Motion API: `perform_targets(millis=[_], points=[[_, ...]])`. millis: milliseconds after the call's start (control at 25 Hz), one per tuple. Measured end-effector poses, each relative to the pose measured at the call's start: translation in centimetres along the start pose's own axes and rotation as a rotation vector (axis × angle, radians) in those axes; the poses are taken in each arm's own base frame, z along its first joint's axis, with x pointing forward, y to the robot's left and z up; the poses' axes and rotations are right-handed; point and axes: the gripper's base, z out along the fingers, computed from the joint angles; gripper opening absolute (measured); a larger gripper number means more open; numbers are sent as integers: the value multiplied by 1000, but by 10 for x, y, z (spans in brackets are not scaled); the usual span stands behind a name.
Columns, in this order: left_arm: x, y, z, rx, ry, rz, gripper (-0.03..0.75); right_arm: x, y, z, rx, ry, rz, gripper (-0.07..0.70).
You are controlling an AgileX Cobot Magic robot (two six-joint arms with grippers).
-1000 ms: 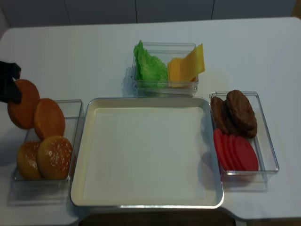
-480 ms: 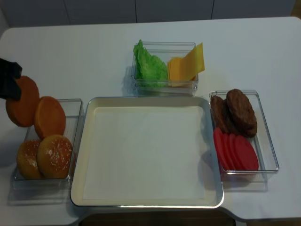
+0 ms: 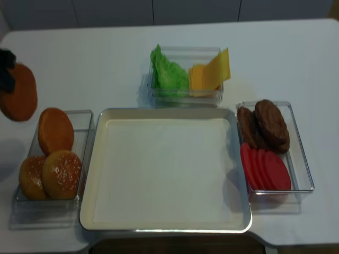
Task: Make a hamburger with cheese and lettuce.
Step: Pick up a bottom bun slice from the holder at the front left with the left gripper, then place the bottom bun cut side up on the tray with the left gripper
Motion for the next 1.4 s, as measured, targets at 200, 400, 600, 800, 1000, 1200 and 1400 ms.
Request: perform_targets(millis=[200, 400, 600, 800, 1000, 1200, 1400], points=[[-2, -19, -16, 18, -47, 50, 94, 0, 0, 0, 0, 0, 0, 475], [-3, -55, -18, 65, -53, 156, 94, 0, 0, 0, 0, 0, 0, 475], [-1, -99, -16, 122, -43, 289, 94, 0, 0, 0, 0, 0, 0, 475], [4, -134, -15, 146, -34, 412, 94, 0, 0, 0, 0, 0, 0, 475], [11, -161, -16, 142, -29, 525, 94, 0, 0, 0, 0, 0, 0, 475], [22, -197, -13, 155, -16, 700, 94, 0, 0, 0, 0, 0, 0, 475], [30, -234, 4, 149, -15, 874, 93, 0, 0, 0, 0, 0, 0, 475]])
